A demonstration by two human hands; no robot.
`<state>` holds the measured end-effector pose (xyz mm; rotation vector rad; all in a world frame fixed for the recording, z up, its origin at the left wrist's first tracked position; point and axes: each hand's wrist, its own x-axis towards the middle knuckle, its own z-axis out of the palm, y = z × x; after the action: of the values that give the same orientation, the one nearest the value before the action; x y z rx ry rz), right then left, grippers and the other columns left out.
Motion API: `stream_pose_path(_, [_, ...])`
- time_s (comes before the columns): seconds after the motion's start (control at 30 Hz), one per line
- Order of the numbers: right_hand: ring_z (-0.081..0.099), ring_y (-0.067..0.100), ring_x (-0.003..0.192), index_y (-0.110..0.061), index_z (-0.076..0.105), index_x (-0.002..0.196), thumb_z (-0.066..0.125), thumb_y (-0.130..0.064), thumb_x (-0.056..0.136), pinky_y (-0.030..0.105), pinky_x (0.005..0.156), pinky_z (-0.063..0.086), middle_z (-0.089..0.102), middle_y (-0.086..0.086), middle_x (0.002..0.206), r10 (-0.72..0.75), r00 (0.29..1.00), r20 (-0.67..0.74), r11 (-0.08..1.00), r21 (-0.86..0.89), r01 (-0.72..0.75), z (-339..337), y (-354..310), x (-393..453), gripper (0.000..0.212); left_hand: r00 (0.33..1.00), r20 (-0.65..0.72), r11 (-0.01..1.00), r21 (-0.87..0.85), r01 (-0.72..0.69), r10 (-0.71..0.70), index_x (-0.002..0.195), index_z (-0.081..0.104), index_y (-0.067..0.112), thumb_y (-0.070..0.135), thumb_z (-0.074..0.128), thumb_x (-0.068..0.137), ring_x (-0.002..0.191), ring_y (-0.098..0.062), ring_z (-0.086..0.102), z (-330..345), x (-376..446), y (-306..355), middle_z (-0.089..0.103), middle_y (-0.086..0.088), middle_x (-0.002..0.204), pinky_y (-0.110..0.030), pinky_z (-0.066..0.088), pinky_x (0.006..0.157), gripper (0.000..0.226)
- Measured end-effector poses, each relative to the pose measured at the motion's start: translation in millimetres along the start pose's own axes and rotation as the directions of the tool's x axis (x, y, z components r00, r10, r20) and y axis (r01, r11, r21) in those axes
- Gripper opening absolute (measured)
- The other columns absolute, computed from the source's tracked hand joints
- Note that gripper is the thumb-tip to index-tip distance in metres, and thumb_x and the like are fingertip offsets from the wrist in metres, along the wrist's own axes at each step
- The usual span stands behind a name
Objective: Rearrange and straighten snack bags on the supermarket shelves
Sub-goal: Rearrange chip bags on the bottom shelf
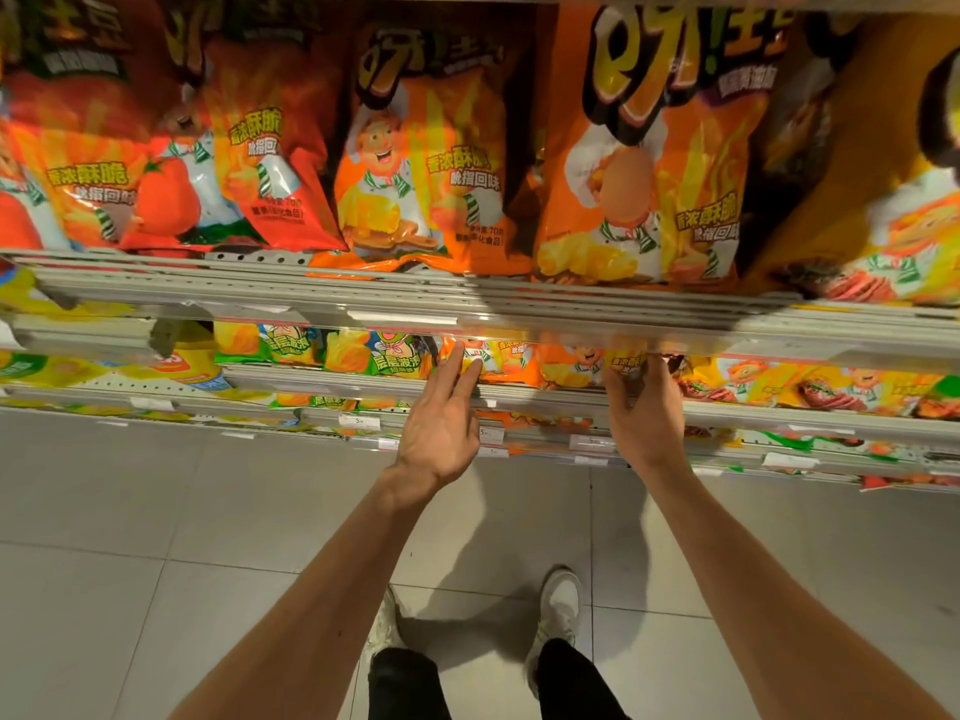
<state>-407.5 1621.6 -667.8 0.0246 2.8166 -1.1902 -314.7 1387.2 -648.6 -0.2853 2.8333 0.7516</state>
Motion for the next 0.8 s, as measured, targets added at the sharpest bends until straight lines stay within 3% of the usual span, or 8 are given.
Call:
stream_pose_path(0.1, [0.058,0.037,0.104,-0.001,0.056,0.126,0.060,-0.030,0.101,0.037,0.078,0.043,0.067,0.016,0.110,-0.010,1.000,-0.011,0.999,-0.033,0.010,-3,5,-3,0.038,0.999,-0.049,0.998,-0.054,0.011,-0.013,0.161,0.024,0.018,0.010,0.056,0.096,0.157,-0.027,0.012,2,1,2,0.005,-0.003,0.171,-0.042,0.032,0.122,0.073])
stream_pose_path(0.2, [0.060,0.035,0.105,-0.005,0.057,0.128,0.058,-0.033,0.102,0.044,0.082,0.050,0.068,0.014,0.113,0.007,1.000,-0.016,1.000,0.000,-0.007,-7,8,-3,0.038,0.993,-0.111,0.995,-0.091,0.026,-0.036,0.159,0.031,0.021,0.010,0.058,0.095,0.155,-0.031,0.018,5,2,4,0.010,-0.010,0.169,-0.046,0.041,0.116,0.071])
stream_pose_path(0.27, [0.061,0.033,0.099,-0.006,0.057,0.127,0.060,-0.035,0.101,0.044,0.079,0.050,0.068,0.012,0.109,0.001,0.999,-0.039,1.000,0.028,0.000,-7,8,-3,0.038,0.988,-0.143,0.992,-0.123,0.039,-0.056,0.159,0.032,0.025,0.012,0.057,0.096,0.155,-0.033,0.016,8,4,7,0.006,-0.012,0.168,-0.047,0.044,0.113,0.069])
stream_pose_path(0.43, [0.058,0.022,0.082,-0.015,0.058,0.109,0.065,-0.035,0.098,0.030,0.068,0.036,0.063,-0.005,0.091,0.023,0.995,-0.094,0.999,0.029,-0.020,-8,7,2,0.024,0.991,-0.120,0.993,-0.102,0.055,-0.067,0.162,0.023,0.030,0.018,0.054,0.100,0.158,-0.030,-0.001,17,7,14,-0.017,-0.008,0.169,-0.040,0.051,0.107,0.070])
stream_pose_path(0.5, [0.060,0.025,0.083,-0.018,0.057,0.106,0.065,-0.036,0.098,0.030,0.070,0.037,0.066,-0.001,0.092,0.040,0.992,-0.122,0.999,0.030,-0.037,-11,8,2,0.021,0.991,-0.106,0.996,-0.053,0.071,-0.076,0.163,0.020,0.029,0.021,0.052,0.100,0.158,-0.027,-0.006,19,6,12,-0.022,-0.007,0.169,-0.039,0.054,0.102,0.071])
stream_pose_path(0.6, [0.063,0.031,0.092,-0.010,0.061,0.113,0.062,-0.031,0.099,0.032,0.071,0.041,0.070,0.008,0.100,0.022,0.994,-0.108,0.999,-0.027,-0.025,-11,6,2,0.025,0.994,-0.102,0.999,-0.034,0.042,-0.046,0.163,0.019,0.027,0.022,0.050,0.100,0.159,-0.026,-0.003,18,2,5,-0.023,-0.004,0.169,-0.041,0.059,0.090,0.070])
stream_pose_path(0.7, [0.063,0.033,0.100,-0.007,0.062,0.122,0.060,-0.031,0.101,0.038,0.077,0.049,0.070,0.011,0.109,0.023,0.999,-0.039,0.997,-0.078,-0.026,-12,2,2,0.031,0.996,-0.083,0.999,-0.043,0.027,-0.031,0.163,0.022,0.026,0.021,0.051,0.099,0.158,-0.027,-0.001,15,2,2,-0.023,-0.002,0.169,-0.040,0.055,0.100,0.070])
stream_pose_path(0.8, [0.063,0.029,0.107,-0.012,0.056,0.135,0.059,-0.030,0.101,0.039,0.083,0.053,0.069,0.007,0.118,-0.001,1.000,0.026,1.000,-0.028,0.001,-18,-1,-2,0.038,0.996,-0.068,0.995,-0.087,0.057,-0.063,0.161,0.027,0.023,0.020,0.055,0.098,0.158,-0.026,0.001,11,4,1,-0.017,0.000,0.170,-0.033,0.037,0.115,0.069])
